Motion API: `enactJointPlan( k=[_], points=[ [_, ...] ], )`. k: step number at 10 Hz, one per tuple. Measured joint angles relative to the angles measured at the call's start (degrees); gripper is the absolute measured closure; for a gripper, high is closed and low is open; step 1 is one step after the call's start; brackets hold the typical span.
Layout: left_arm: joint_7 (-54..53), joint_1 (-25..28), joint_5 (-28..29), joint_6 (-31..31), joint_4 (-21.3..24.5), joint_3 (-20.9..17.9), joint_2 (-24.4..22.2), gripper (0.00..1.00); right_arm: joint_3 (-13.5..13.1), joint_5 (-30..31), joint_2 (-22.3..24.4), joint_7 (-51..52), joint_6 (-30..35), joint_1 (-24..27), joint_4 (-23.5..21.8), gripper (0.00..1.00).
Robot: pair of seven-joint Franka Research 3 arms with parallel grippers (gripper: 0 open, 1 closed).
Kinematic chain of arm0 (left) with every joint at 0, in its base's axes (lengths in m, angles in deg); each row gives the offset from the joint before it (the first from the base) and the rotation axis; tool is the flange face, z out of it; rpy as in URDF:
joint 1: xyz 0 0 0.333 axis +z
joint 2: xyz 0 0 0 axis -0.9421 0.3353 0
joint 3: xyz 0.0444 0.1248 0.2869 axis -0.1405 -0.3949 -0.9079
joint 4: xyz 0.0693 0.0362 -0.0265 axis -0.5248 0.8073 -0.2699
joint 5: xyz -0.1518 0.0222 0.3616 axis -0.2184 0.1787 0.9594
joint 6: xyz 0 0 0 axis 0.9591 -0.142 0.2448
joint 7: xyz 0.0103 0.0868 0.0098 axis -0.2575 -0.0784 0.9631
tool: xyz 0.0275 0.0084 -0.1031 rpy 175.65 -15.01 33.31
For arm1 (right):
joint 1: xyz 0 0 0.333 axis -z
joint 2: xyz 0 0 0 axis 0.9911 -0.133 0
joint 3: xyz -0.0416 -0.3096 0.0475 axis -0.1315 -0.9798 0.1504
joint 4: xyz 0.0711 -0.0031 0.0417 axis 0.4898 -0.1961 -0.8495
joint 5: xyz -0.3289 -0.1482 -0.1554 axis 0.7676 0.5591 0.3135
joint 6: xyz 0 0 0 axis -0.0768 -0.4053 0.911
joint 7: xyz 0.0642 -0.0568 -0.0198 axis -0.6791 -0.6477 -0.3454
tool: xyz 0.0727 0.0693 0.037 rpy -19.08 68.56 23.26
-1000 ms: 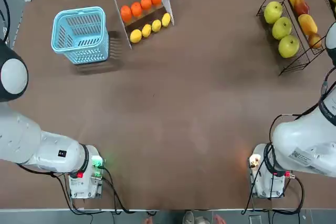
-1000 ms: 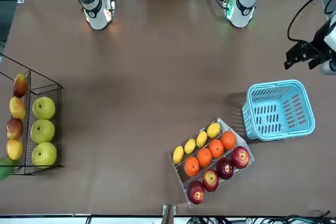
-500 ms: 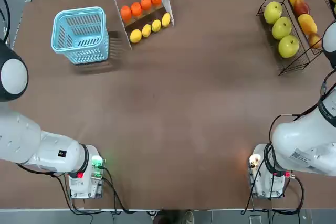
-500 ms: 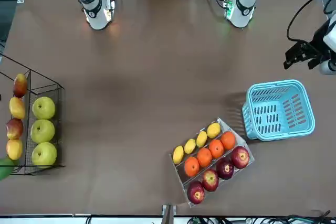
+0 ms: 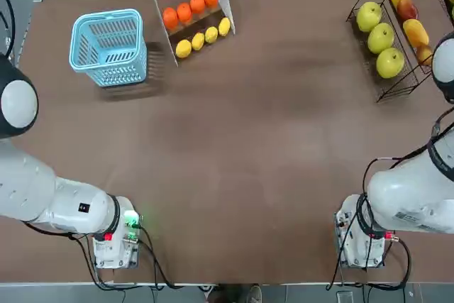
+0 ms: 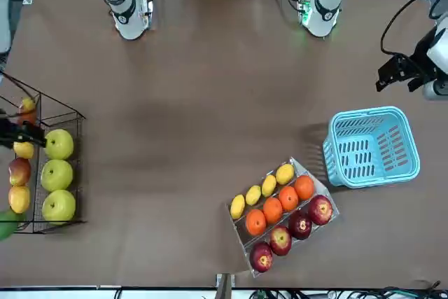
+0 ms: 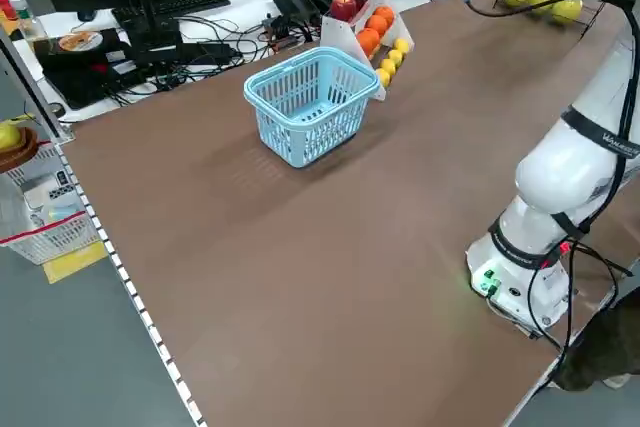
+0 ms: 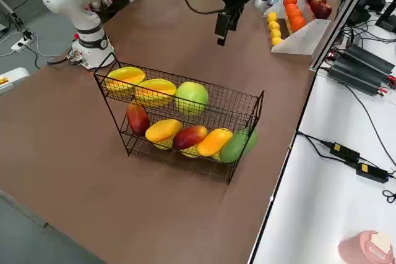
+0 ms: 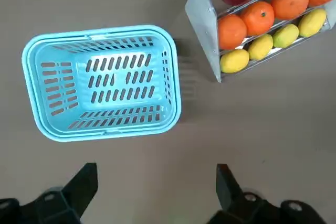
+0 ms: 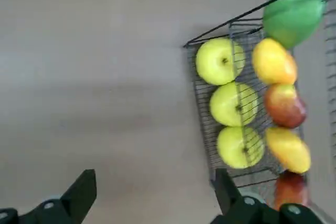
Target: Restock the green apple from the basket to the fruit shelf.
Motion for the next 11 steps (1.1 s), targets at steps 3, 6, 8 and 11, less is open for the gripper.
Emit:
enactJointPlan(
  k=[3,6,8,11],
  points=[
    [0.0,0.0,0.0,0.0,0.1,0.1,0.0,0.00,-7.9,-2.6,4.4,-2.2,3.9,-8.0,-1.4,0.00],
    [0.1,-0.1,-0.1,0.0,0.1,0.1,0.0,0.00,-10.3,-6.0,9.3,-0.5,8.2,-7.7,-2.9,0.00],
    [0.1,-0.1,-0.1,0.0,0.1,0.1,0.0,0.00,-11.8,-6.0,12.3,4.3,8.2,-7.0,-6.8,0.00],
    [0.1,-0.1,-0.1,0.0,0.1,0.1,0.0,0.00,-12.8,-6.0,14.4,6.8,3.6,-6.8,-12.2,0.00]
  ],
)
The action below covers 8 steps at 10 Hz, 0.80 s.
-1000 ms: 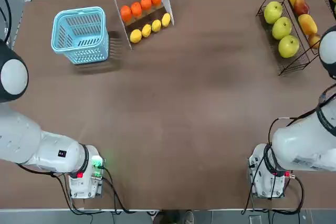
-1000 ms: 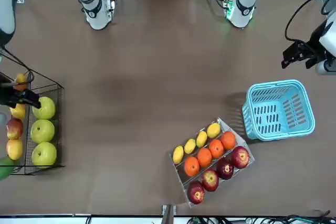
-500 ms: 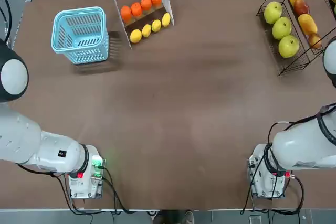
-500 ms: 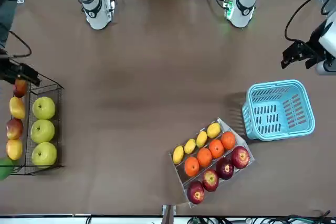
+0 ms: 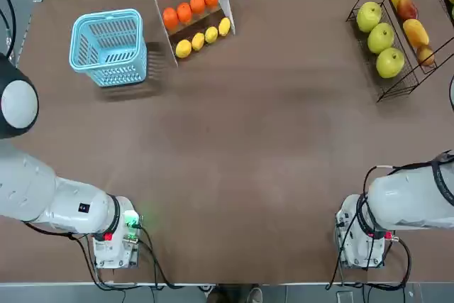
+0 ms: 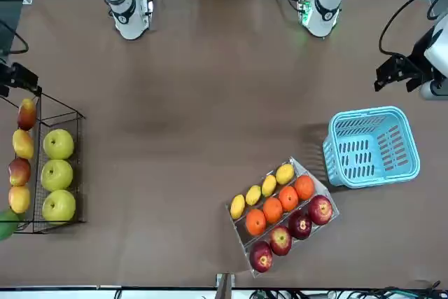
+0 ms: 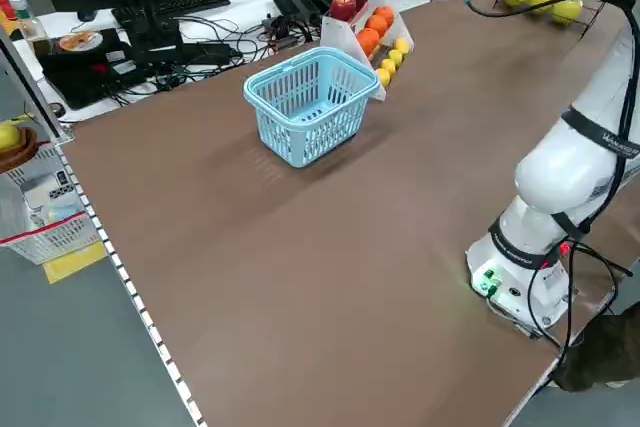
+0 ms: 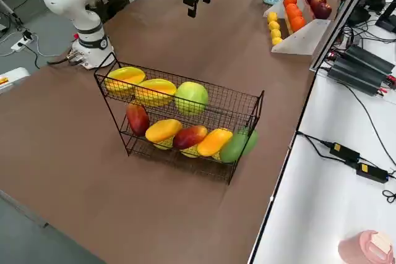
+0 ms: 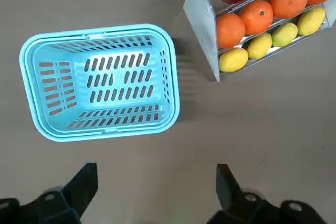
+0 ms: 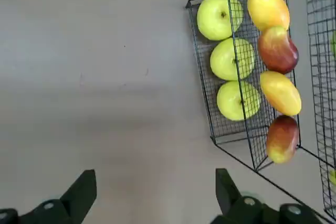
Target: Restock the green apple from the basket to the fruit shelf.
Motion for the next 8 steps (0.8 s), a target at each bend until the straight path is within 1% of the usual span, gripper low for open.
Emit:
enactJointPlan(
  k=[2,3,6,8],
  points=[
    [-0.1,0.0,0.0,0.0,0.0,0.0,0.0,0.00,0.0,0.0,0.1,0.5,-4.9,0.0,-3.7,0.00],
    [-0.2,0.0,0.0,0.0,0.0,0.0,0.0,0.00,0.1,0.8,0.1,1.2,-5.6,0.0,-4.4,0.00],
    [-0.8,0.0,0.0,0.0,0.0,0.0,0.0,0.00,0.5,3.4,1.0,2.6,-5.6,-0.7,-4.5,0.00],
    [-1.6,0.0,0.0,0.0,0.0,0.0,0.0,0.00,0.7,3.6,1.2,-0.7,-5.4,-1.2,-4.5,0.00]
  ],
)
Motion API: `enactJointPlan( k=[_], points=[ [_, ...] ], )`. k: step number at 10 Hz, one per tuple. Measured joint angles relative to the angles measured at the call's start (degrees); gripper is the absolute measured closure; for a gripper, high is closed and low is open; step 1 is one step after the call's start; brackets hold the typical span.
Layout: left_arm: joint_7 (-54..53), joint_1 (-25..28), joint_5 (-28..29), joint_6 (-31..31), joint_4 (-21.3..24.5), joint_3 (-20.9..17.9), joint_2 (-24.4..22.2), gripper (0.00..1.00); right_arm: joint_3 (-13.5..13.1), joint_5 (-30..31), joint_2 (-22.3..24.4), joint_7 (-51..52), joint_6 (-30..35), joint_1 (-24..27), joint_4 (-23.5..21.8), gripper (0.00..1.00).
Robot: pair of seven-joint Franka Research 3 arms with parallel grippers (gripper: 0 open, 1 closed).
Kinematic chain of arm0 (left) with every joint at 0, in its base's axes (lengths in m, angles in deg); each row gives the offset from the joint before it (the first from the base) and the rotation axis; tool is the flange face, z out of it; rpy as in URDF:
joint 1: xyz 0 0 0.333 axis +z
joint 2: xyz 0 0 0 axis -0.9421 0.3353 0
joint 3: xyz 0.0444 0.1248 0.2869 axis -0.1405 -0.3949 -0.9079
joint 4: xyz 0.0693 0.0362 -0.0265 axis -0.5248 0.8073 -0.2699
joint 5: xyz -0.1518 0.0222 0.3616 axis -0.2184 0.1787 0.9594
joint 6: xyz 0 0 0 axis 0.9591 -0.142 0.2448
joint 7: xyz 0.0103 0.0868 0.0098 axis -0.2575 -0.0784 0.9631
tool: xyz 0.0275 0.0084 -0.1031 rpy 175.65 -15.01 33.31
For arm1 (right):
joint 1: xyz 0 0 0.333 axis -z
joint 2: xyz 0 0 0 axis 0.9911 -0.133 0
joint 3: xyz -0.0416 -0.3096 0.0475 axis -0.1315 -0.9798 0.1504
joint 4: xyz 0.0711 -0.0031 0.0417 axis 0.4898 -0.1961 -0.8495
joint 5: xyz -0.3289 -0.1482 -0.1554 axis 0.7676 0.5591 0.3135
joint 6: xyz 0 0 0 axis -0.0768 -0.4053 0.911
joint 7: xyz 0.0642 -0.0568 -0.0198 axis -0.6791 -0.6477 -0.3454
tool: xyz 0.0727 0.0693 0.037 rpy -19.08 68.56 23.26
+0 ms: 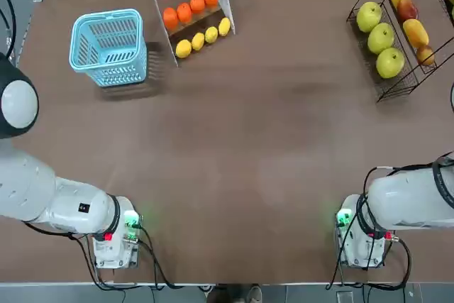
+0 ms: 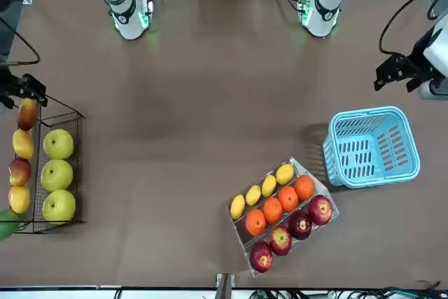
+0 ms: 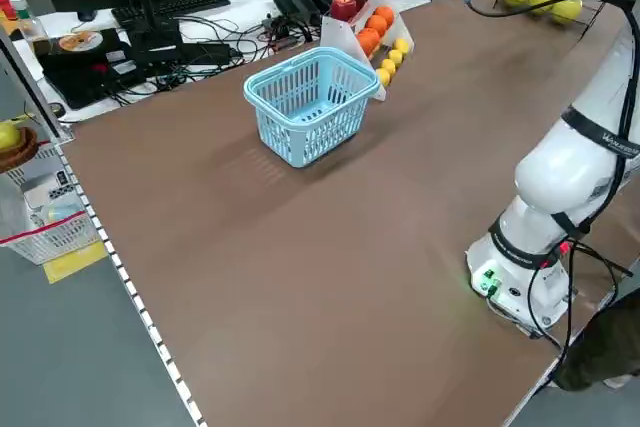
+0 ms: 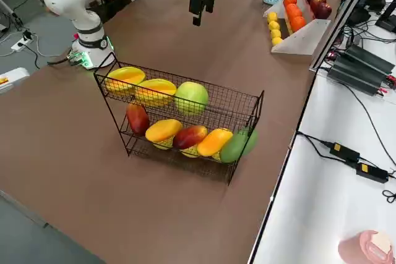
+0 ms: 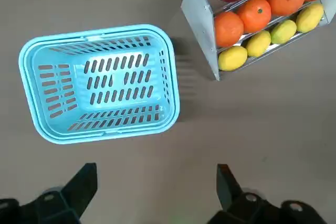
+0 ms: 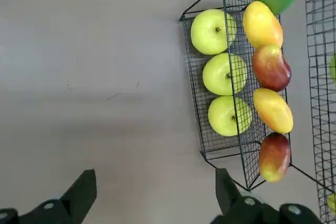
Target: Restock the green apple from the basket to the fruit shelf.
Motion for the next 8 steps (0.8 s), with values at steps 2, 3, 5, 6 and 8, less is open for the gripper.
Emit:
enactJointPlan(
  k=[2,3,5,6,8],
  points=[
    [-0.7,0.1,0.0,0.0,0.0,-0.1,0.0,0.00,0.1,0.1,0.0,-1.3,0.6,-0.4,0.0,0.00],
    [-0.7,0.1,0.0,0.0,0.0,-0.1,0.0,0.00,0.1,0.2,0.0,-1.3,1.0,-0.4,0.0,0.00],
    [-0.7,0.1,0.0,0.0,0.0,-0.1,0.1,0.00,0.0,0.2,0.1,-1.4,1.5,-0.4,0.0,0.00],
    [-0.7,0.1,0.0,0.0,0.0,-0.1,0.1,0.00,0.0,0.2,0.1,-1.4,1.5,-0.4,0.0,0.00],
    [-0.7,0.0,0.0,0.0,0.0,-0.1,0.1,0.00,0.0,0.2,0.1,-1.4,1.5,-0.4,0.0,0.00]
  ],
)
